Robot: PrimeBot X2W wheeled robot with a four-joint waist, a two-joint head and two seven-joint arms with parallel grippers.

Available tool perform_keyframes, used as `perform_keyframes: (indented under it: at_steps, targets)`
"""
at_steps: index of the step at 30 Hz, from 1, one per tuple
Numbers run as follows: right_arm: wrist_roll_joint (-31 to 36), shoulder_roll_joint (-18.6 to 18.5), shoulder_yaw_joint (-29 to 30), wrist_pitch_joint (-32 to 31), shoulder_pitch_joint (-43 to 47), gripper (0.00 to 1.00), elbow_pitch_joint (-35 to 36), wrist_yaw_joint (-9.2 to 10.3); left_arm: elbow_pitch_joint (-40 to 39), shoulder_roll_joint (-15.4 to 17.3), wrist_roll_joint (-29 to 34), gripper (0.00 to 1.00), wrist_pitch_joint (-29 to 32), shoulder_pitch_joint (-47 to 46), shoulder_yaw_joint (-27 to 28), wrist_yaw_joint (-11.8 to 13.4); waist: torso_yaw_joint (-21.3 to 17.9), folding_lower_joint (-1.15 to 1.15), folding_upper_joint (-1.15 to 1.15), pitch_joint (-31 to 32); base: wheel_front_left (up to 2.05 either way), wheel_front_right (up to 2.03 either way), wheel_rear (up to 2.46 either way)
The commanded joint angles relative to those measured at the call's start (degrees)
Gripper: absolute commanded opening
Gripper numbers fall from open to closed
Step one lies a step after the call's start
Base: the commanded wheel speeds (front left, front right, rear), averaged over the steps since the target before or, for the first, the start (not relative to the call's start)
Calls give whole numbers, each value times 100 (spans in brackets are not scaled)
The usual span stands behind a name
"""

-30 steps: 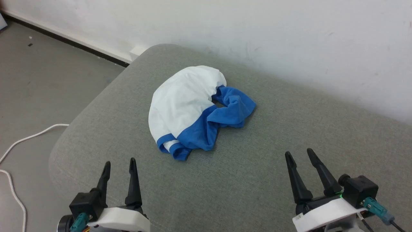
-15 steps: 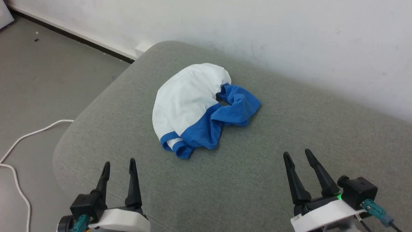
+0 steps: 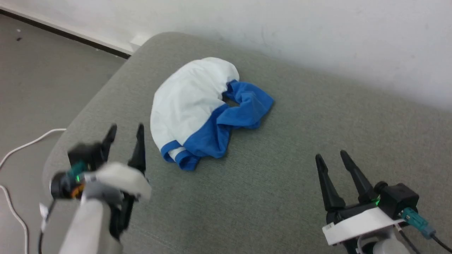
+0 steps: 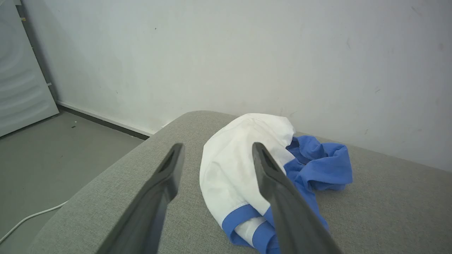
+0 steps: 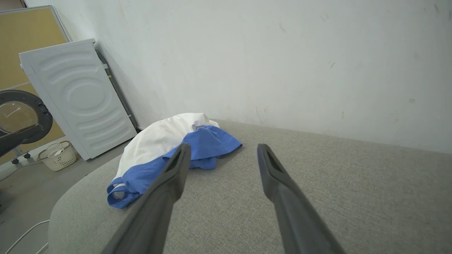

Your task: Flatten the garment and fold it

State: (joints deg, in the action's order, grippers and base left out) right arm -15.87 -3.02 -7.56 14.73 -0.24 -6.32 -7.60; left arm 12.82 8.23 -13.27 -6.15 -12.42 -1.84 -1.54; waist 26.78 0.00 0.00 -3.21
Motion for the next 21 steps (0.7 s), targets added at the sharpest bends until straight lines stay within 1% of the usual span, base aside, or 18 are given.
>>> perform_keyframes:
  at_steps: [1,3,7,11,13,16,18,21]
  targets:
    - [77,14,21,27,-118,100,30,11,132,67,-79,100,176,-298,20,-68,-250,0,0,-311,0,0,0]
    - [186,14,75,19,-201,100,63,11,388,148,-204,100,562,-779,51,-132,-369,0,0,-535,0,0,0]
    - [408,14,203,-84,-351,100,183,11,1064,304,-569,100,1563,-1643,145,-245,-609,0,0,-982,0,0,0]
    - [540,14,323,-191,-414,100,345,11,1605,392,-935,100,2524,-2243,232,-294,-801,0,0,-1333,0,0,0]
    - [582,14,358,-230,-437,100,412,11,1833,456,-1035,100,3130,-2381,123,-360,-878,0,0,-1462,0,0,0]
    - [620,14,389,-262,-464,100,498,11,2061,514,-1098,100,3845,-2450,24,-335,-951,0,0,-1595,0,0,0]
    - [629,14,381,-272,-486,100,538,11,2153,535,-1108,100,4108,-2418,9,-244,-993,0,0,-1653,0,0,0]
    - [622,14,382,-274,-519,100,562,11,2258,486,-1144,100,4341,-2304,-13,-134,-1018,0,0,-1691,0,0,0]
